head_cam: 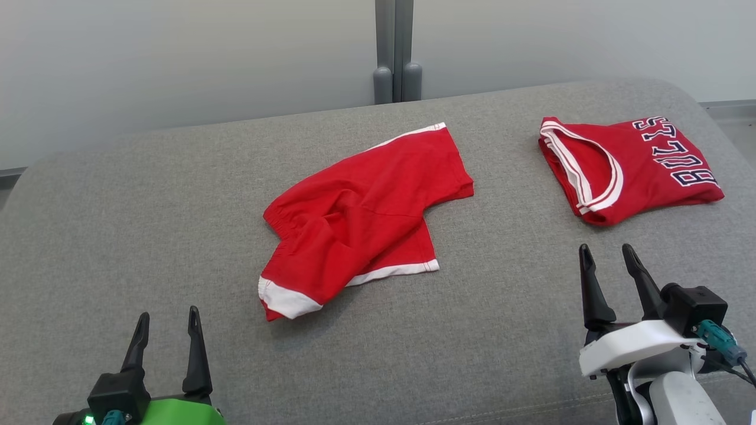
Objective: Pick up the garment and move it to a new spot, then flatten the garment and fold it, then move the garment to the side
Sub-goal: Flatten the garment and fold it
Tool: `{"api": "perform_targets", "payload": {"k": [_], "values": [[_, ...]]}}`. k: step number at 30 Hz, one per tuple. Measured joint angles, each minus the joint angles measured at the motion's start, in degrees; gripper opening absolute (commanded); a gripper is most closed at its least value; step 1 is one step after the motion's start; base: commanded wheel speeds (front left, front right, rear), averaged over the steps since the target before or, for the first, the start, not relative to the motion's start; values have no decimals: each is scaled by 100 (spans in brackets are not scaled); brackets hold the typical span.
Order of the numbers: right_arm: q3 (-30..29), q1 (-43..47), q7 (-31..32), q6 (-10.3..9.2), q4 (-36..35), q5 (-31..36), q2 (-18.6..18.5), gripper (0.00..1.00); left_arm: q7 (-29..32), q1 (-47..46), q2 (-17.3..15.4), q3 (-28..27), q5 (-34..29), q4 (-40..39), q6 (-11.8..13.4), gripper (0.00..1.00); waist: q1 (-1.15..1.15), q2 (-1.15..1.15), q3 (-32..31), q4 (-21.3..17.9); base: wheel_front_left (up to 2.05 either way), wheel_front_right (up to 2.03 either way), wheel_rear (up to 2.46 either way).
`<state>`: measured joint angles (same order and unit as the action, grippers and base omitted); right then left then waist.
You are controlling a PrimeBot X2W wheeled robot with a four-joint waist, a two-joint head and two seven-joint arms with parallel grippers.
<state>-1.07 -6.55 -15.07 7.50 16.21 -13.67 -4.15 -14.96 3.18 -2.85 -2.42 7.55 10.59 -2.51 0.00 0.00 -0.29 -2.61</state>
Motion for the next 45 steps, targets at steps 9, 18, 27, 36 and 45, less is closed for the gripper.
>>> {"api": "perform_targets", "payload": {"k": [9, 18, 27, 36, 45], "values": [[-48, 20, 0, -1, 2, 91, 82, 100, 0, -14, 0, -21, -47, -19, -49, 100, 0, 0, -16, 31, 0, 0, 0], [-49, 20, 0, 0, 13, 141, 111, 100, 0, -16, -2, 9, -118, -24, -138, 100, 0, 0, -12, 21, 0, 0, 0], [-35, 18, 0, 0, 43, 148, 119, 100, 0, -19, -2, 4, -125, 56, -162, 100, 0, 0, -10, -14, 0, 0, 0], [-18, 14, 0, 0, 66, 148, 123, 100, 0, -27, -2, -2, -135, 119, -160, 100, 0, 0, -29, -16, 0, 0, 0], [-8, 12, 0, 0, 81, 148, 125, 100, 0, -27, -2, 0, -134, 134, -158, 100, 0, 0, -38, -9, 0, 0, 0]]}}
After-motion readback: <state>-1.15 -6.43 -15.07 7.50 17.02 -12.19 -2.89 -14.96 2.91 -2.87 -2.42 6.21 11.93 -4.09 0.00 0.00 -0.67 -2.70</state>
